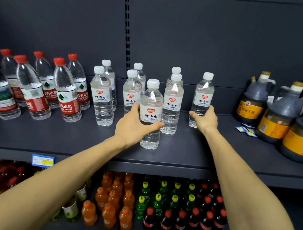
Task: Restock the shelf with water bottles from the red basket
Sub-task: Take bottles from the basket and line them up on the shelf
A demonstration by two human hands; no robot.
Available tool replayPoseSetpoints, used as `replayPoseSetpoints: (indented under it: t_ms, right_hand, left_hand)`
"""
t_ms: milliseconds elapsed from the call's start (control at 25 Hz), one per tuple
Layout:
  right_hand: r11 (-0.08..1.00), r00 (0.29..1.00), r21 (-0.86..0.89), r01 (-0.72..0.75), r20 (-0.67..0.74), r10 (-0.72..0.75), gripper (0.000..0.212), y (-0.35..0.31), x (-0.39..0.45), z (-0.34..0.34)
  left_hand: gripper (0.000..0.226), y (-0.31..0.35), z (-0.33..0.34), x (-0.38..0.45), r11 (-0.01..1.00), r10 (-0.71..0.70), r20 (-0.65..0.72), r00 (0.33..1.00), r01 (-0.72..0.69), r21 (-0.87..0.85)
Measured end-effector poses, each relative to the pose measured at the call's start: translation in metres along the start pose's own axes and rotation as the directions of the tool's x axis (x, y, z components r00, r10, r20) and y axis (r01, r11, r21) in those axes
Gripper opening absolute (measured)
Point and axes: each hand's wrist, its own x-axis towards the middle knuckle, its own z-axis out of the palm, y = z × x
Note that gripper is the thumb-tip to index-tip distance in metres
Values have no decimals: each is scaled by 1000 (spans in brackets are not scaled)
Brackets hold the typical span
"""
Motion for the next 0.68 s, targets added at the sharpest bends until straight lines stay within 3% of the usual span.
replayPoseSetpoints:
  t_ms: [80,200,240,480,680]
  right_hand:
    - [1000,1000,3,-15,12,15,75,-1,-1,0]
    - [999,998,23,-47,30,47,108,-5,-8,-1]
    - [999,1000,23,-29,-4,29,108,-7,-13,-2]
    - [994,922,-51,100,-370,-111,69,-4,-59,-3]
    - [994,975,-13,104,-197,-105,40,-7,-89,-6]
  left_hand:
    - [80,0,1,0,1000,-10,-4,1000,10,-7]
    - [83,0,1,1,1000,-17,2,1000,17,-18]
    - [83,1,1,0,999,-21,9,1000,21,-25]
    - [87,4,2,-3,994,-39,43,998,43,-99]
    - [79,5,-5,-12,979,-20,76,997,35,-201]
